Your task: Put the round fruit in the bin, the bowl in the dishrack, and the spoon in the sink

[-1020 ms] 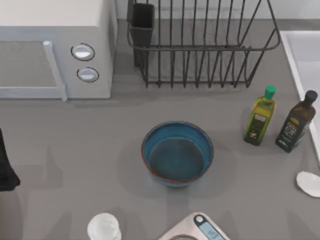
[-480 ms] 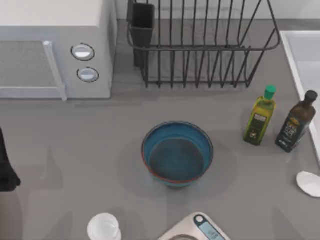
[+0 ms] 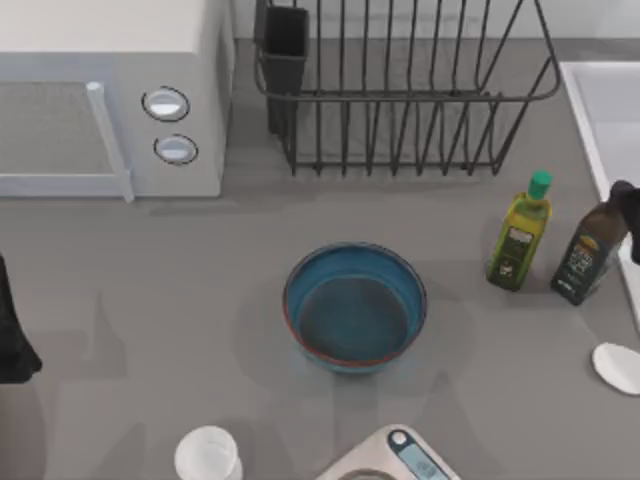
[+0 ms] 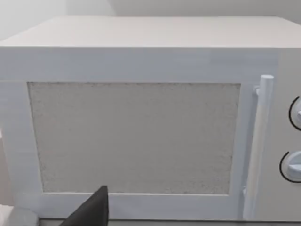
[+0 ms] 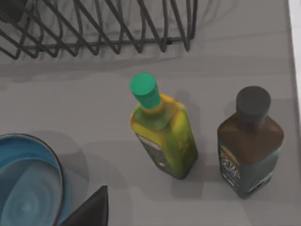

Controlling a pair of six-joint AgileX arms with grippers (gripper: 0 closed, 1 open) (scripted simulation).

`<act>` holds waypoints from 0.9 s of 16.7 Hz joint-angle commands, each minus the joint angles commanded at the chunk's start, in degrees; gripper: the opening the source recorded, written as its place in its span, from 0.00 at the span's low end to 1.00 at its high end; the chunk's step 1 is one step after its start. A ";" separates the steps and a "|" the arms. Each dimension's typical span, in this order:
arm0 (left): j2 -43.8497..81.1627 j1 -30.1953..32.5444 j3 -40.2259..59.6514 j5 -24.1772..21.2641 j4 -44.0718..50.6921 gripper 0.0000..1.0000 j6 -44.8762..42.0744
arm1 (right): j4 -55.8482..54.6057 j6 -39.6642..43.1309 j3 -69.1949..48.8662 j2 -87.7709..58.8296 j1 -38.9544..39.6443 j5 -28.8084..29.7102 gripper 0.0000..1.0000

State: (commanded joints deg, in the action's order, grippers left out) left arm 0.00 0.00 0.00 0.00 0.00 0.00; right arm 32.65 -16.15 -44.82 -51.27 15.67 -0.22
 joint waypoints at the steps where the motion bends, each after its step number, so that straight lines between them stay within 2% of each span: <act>1: 0.00 0.00 0.00 0.00 0.00 1.00 0.00 | 3.41 -1.67 -4.69 -5.38 1.61 0.02 1.00; 9: 0.00 0.00 0.00 0.00 0.00 1.00 0.00 | 28.38 -13.82 -38.99 -44.57 13.39 0.32 1.00; 15: 0.00 0.00 0.00 0.00 0.00 1.00 0.00 | 40.07 -19.43 -54.76 -63.08 18.91 0.36 1.00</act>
State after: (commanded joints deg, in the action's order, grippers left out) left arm 0.00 0.00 0.00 0.00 0.00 0.00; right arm 72.72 -35.58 -99.58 -114.35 34.58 0.15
